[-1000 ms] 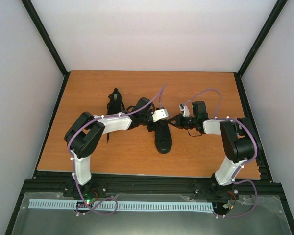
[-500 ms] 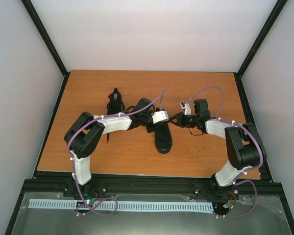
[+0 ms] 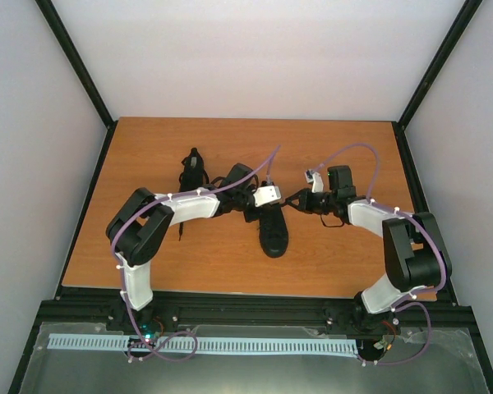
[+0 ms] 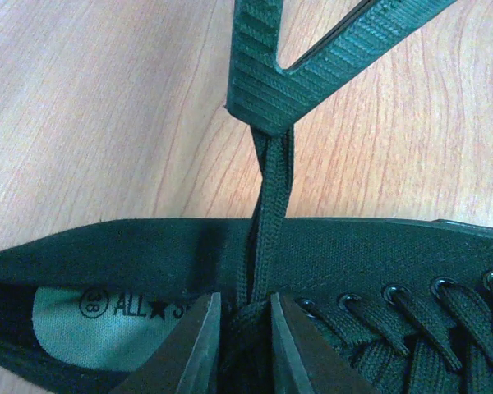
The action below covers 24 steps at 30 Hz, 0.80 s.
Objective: Tie the shoes
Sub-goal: Tie the shoelace on the shoe.
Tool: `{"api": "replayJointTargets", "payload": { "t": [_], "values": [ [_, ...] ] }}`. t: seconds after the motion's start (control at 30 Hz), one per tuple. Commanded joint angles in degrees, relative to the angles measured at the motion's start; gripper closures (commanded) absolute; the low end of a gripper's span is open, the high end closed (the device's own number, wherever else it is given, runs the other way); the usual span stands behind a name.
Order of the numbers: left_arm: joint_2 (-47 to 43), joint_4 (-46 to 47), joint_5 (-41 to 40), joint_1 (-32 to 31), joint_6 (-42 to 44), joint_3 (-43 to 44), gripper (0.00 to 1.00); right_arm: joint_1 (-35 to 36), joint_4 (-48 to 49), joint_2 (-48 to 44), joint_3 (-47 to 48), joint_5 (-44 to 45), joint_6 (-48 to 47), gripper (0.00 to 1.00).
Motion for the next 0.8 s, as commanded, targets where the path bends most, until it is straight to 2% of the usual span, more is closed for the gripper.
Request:
{"api": "replayJointTargets", "payload": {
  "t": [0.0, 0.33, 0.43, 0.6, 0.77],
  "values": [
    [-1.4, -2.6, -0.5, 0.6, 1.7, -0.4, 0.80, -0.4, -1.0, -1.7, 0.7, 0.8, -1.2, 0.97],
    [-1.2, -3.0, -0.2, 0.7, 2.2, -1.5, 0.81, -0.6, -2.3, -3.5, 0.9, 1.1, -2.2, 0.97],
    [-1.0, -2.6, 0.0, 0.8, 2.0, -1.8, 0.85, -0.6, -2.4, -3.3, 0.8, 1.0, -2.3, 0.97],
    [-0.6, -2.7, -0.1, 1.0, 2.2, -2.3, 0.86, -1.1, -3.0, -4.1, 0.8, 1.0, -2.6, 0.97],
    [-0.4, -2.2, 0.2, 1.2, 1.9, -2.3, 0.96, -1.4, -3.9, -4.1, 1.0, 1.0, -3.2, 0.97]
  ]
}}
